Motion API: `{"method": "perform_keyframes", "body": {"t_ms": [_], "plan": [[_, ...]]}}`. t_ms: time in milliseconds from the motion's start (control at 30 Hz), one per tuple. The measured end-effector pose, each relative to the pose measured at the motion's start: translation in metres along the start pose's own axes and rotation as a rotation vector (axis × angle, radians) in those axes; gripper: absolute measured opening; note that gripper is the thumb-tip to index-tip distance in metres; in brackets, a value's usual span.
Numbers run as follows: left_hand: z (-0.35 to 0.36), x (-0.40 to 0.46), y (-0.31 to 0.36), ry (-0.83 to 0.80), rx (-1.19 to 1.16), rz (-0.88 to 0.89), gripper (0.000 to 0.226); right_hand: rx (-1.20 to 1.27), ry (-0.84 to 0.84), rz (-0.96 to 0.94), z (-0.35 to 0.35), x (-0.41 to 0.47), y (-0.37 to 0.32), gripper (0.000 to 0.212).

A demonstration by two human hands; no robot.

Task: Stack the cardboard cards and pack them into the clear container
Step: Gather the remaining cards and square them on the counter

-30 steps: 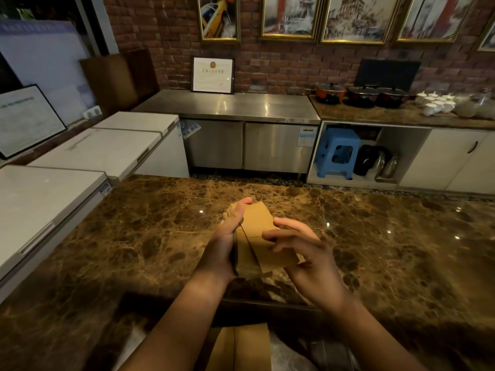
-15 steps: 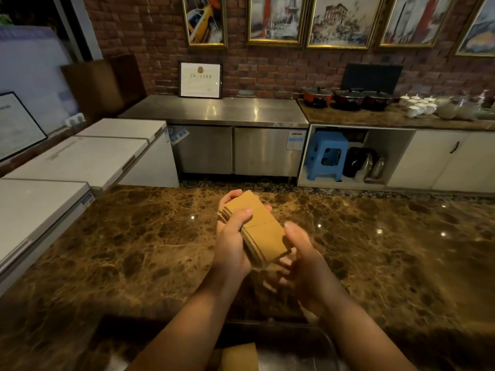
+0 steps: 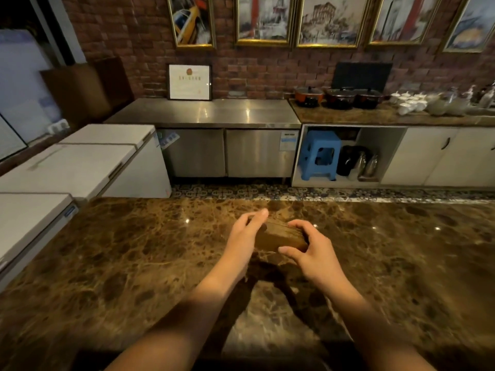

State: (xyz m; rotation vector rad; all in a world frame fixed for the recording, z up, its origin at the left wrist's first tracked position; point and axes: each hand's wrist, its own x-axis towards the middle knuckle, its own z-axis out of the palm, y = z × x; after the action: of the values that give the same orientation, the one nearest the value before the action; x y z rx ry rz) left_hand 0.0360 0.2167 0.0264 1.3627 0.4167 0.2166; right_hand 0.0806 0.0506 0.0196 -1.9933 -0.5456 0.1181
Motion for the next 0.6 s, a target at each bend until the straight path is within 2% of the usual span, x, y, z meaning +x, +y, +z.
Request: {"method": "perform_keyframes", "body": {"t_ms": [67, 167, 267, 333, 433, 533, 600], "plan": [[0.013, 0.008, -0.018, 0.094, 0.029, -0.019, 0.031, -0.008, 0.000, 0.026, 0.013, 0.000, 0.020, 0.054], [0.023, 0.023, -0.041, 0.196, 0.094, 0.017, 0.023, 0.127, 0.035, 0.072, 0.024, -0.004, 0.043, 0.052], [0.025, 0.032, -0.068, 0.159, 0.141, 0.009, 0.016, 0.340, 0.149, 0.170, 0.037, -0.011, 0.065, 0.026], [0.024, 0.028, -0.088, 0.110, 0.200, 0.010, 0.020, 0.344, 0.275, 0.254, 0.049, -0.012, 0.076, 0.004], [0.022, 0.027, -0.104, 0.138, 0.124, 0.063, 0.020, 0.301, 0.409, 0.294, 0.062, -0.008, 0.082, 0.008], [0.022, 0.036, -0.100, 0.172, -0.004, 0.058, 0.030, 0.395, 0.438, 0.337, 0.065, 0.000, 0.083, 0.004], [0.020, 0.038, -0.100, 0.160, 0.002, 0.077, 0.034, 0.384, 0.439, 0.314, 0.066, 0.000, 0.084, 0.005]]}}
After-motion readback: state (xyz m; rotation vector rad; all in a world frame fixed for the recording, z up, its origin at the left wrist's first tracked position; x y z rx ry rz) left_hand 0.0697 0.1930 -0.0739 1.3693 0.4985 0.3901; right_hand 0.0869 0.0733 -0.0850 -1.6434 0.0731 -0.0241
